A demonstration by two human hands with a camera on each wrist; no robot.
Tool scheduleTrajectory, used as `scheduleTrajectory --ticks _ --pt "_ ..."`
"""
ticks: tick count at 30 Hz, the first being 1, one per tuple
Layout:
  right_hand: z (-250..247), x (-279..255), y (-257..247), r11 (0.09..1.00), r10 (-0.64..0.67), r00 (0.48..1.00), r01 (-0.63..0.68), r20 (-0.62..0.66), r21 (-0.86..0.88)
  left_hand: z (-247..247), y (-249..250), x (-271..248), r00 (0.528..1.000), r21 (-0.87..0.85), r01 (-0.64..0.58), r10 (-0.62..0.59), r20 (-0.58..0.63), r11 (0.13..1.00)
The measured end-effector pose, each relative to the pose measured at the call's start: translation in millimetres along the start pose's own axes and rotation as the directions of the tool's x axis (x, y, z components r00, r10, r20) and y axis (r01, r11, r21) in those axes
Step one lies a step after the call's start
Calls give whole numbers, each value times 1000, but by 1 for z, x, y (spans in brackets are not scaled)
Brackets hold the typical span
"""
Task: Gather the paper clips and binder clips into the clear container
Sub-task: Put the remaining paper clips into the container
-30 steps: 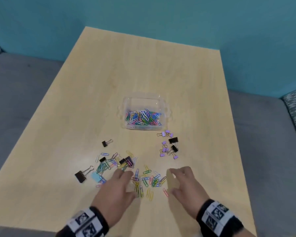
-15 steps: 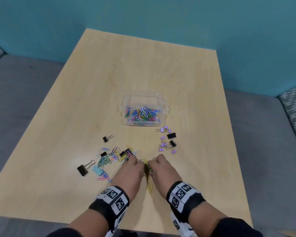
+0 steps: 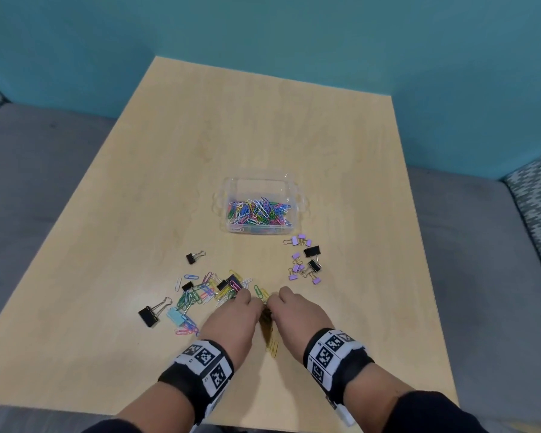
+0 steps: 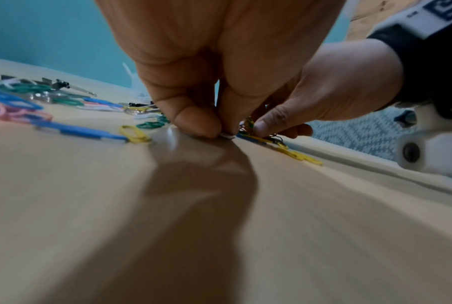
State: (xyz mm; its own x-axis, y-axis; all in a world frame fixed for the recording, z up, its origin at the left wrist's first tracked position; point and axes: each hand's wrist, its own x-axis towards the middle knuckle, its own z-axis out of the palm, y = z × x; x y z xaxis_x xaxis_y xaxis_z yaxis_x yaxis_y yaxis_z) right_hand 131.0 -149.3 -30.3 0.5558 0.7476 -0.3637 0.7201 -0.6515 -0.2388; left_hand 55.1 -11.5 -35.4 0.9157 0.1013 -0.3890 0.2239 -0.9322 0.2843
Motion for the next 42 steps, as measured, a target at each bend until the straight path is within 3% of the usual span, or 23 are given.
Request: scheduleTrajectory --ticks 6,10,12,14,17,19,26,30,32,36,39,42 --pt "-8 2 0 999 26 1000 -26 -7 24 -13 4 -1 999 44 -28 27 32 999" --pt "-9 7 7 962 150 988 -151 24 229 -11 -2 2 1000 -16 -13 13 15 1000" --pt "-10 10 14 899 220 972 -233 76 370 -10 -6 5 999 -157 36 -39 -17 987" --pt "-14 14 20 800 294 948 -314 123 511 -15 -10 10 988 -416 133 -153 -16 900" --pt "-34 23 25 602 328 926 -356 186 715 -37 -15 18 963 -789 215 -261 72 575" --pt "-55 34 28 488 335 917 -366 217 792 -58 -18 28 957 -877 198 -278 77 438" --pt "-126 101 44 654 381 924 -247 -29 715 -128 -23 102 924 -960 36 -376 -74 278" --pt "-138 111 42 543 401 916 -216 -25 811 -138 -27 114 913 -978 -1 -398 -86 208" --pt "-129 99 46 615 403 914 -224 -56 756 -132 -40 101 894 -974 9 -439 -94 226" --pt "-83 49 44 755 305 951 -214 -43 620 -104 -66 39 869 -916 91 -481 -119 391" --pt "-43 8 46 877 194 981 -168 -12 451 -74 -68 -8 887 -828 167 -448 -111 535" --pt "-10 -29 39 934 117 990 -138 84 330 -38 -69 -52 925 -648 174 -349 -151 741"
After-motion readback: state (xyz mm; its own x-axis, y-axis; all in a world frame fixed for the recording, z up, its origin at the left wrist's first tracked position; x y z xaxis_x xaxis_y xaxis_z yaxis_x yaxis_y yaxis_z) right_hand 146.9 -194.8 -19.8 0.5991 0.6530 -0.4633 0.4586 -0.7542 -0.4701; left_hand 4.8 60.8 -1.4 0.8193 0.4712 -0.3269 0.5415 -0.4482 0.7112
